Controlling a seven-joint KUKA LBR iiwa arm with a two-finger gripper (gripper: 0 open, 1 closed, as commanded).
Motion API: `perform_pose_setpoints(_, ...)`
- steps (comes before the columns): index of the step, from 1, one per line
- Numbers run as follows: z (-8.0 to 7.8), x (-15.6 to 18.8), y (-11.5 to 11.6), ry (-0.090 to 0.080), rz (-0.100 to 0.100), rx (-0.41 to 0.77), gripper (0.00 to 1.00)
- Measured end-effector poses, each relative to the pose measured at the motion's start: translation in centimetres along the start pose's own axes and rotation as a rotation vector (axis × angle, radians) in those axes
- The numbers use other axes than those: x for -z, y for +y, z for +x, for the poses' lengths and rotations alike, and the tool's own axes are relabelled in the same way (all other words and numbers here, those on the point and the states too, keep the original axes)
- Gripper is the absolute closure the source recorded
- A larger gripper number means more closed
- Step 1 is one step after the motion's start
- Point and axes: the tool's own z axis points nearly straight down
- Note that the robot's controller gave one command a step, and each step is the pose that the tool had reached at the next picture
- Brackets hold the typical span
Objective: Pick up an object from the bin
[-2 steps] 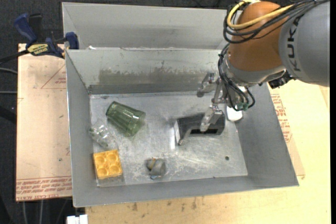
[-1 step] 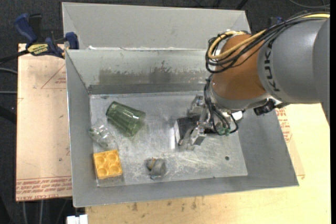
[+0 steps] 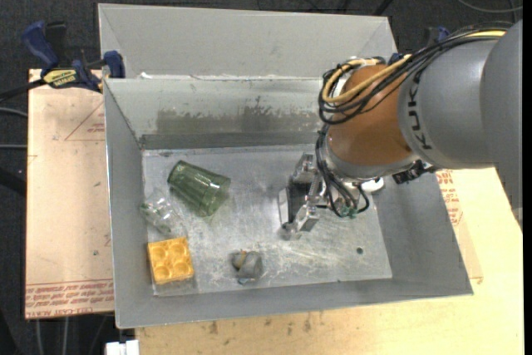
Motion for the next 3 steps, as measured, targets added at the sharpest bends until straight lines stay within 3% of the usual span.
perform_pose_setpoints(1,0.6,-1.1,-0.2,0.005,0.004,-0.005,1.00)
perform_pose_setpoints(2,0.6,-1.1,-0.2,0.005,0.004,-0.005,1.00)
perform_pose_setpoints(3,-1.2,2.2,-1.9,0.029,0.008,0.017,1.00)
